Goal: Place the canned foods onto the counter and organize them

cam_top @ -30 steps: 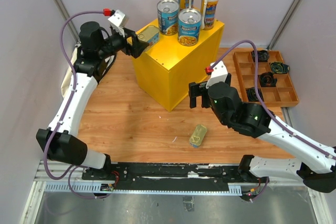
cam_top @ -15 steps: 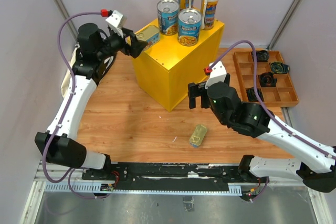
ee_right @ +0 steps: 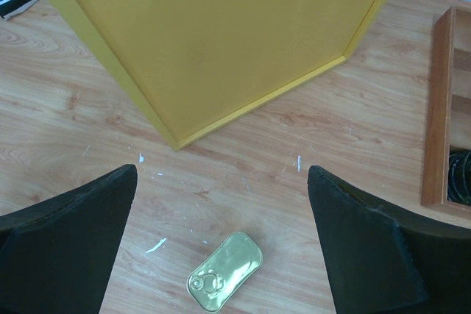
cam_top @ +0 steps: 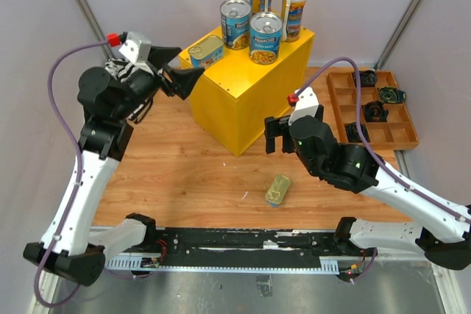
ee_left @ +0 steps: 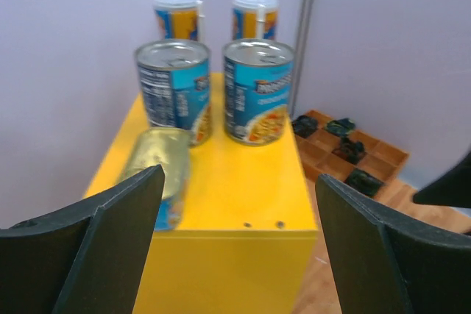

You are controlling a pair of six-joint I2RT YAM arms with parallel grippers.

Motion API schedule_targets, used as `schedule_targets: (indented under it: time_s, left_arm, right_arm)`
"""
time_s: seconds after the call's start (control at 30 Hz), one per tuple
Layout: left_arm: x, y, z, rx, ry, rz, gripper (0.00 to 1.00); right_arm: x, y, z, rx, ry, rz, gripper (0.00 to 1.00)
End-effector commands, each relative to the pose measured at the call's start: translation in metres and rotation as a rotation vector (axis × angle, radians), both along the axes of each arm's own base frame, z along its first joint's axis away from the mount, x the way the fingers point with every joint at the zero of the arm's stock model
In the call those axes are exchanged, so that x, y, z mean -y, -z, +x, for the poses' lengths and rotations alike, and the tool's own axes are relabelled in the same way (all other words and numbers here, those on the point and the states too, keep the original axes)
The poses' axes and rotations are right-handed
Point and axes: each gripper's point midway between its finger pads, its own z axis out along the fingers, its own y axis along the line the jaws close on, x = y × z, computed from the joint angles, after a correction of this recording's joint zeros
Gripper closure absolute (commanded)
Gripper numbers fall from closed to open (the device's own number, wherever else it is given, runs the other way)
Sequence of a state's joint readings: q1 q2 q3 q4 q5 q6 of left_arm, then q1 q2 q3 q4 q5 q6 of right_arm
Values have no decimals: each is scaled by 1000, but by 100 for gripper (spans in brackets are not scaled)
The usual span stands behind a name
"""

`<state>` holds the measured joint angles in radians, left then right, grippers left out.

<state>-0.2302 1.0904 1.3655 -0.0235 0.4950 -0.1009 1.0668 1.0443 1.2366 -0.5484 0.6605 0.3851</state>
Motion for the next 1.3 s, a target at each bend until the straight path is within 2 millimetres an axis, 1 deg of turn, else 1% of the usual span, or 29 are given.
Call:
schedule_targets:
  time_s: [0.0,0.03,0.17,0.23,0.37,0.4,0.5,0.6,0.77,0.9,1.03,1.17,1.27]
  left_arm:
    - [19,14,-35,-40,28,-68,12]
    - [24,19,-47,-47,43,-80,12]
    - [43,63,-78,-132,73,-77,12]
    - [49,85,-93,-175,92,-84,12]
    - [59,132,-116,-258,116,-70,12]
    - [61,147,-121,-281,120,-56,12]
    - [65,172,-133,-313,134,-37,12]
    - [66,193,-139,-340,140,-27,12]
    - [69,224,-150,-373,169,-22,12]
    - [72,248,-156,-399,180,-13,13]
    - [79,262,-162,-409,185,6,13]
    - [88,272,-165,-417,192,31,14]
    - [95,285,-168,-427,203,59,14]
  right_arm:
    - [14,19,-9,-63,73,23,0]
    - [17,28,-12,-94,97,29,0]
    - [24,73,-25,-238,189,64,1]
    - [27,99,-34,-326,247,85,1]
    - [30,142,-50,-463,353,130,1]
    - [29,152,-54,-494,373,147,1]
    - [21,175,-61,-569,408,187,1]
    - [17,192,-66,-620,459,211,1]
    - [8,211,-67,-660,493,242,1]
    - [10,225,-67,-680,546,246,1]
    - [17,240,-67,-703,591,253,0]
    - [17,255,-70,-760,598,272,0]
    - [20,263,-68,-774,610,285,1]
